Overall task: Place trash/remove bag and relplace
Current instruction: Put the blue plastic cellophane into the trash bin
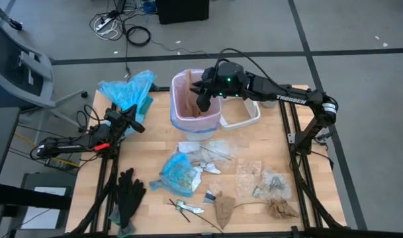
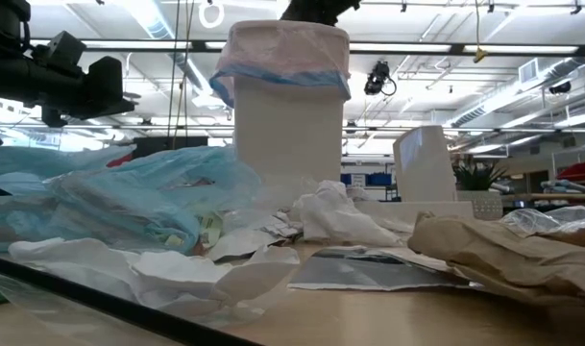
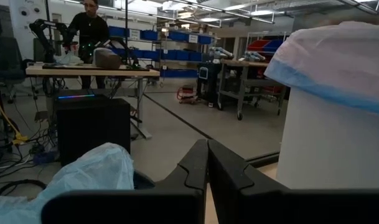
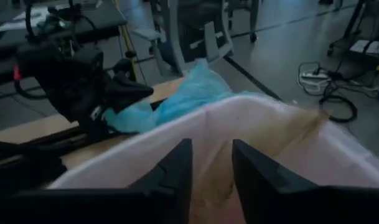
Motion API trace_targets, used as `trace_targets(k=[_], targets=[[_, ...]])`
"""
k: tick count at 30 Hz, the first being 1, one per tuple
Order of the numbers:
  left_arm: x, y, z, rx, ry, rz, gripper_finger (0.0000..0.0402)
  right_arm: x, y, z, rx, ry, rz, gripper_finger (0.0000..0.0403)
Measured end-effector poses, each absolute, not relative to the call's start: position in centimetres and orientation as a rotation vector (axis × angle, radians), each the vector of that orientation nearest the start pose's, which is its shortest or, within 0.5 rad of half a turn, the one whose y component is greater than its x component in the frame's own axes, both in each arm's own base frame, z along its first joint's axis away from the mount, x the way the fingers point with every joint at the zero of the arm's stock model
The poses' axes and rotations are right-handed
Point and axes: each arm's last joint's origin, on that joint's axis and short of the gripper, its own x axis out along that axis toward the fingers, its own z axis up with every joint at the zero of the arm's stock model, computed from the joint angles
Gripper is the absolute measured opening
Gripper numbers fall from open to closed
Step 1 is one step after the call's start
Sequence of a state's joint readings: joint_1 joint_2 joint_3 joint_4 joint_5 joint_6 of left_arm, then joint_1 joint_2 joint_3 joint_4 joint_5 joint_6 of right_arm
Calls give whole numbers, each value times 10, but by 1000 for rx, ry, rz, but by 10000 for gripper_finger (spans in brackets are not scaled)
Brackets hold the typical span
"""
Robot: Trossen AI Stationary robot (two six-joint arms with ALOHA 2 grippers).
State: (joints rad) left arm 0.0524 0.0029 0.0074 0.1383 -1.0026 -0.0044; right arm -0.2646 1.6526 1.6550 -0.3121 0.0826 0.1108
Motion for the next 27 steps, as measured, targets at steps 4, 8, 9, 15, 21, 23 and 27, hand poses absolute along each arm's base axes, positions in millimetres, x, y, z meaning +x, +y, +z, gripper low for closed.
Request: trace_targets(k=[4, 8, 9, 15, 21, 23, 27], targets=[[82, 29, 177, -72, -135, 1053, 21, 357, -99, 407, 136, 268, -362, 124], [82, 29, 177, -72, -135, 1052, 21, 345, -88, 415, 185, 280, -350, 127], [82, 29, 177, -72, -135, 1052, 21, 340, -84, 418, 200, 285, -345, 127], [82, 29, 177, -73, -135, 1052, 21, 325, -46, 426, 223, 349, -252, 125], [82, 29, 177, -72, -135, 1052, 21, 328, 6, 426, 186, 367, -91, 124], [82, 29, 177, -72, -134, 1052, 21, 329, 20, 425, 177, 374, -49, 124], [82, 29, 177, -72, -135, 1052, 21, 333, 44, 420, 139, 390, 23, 124]])
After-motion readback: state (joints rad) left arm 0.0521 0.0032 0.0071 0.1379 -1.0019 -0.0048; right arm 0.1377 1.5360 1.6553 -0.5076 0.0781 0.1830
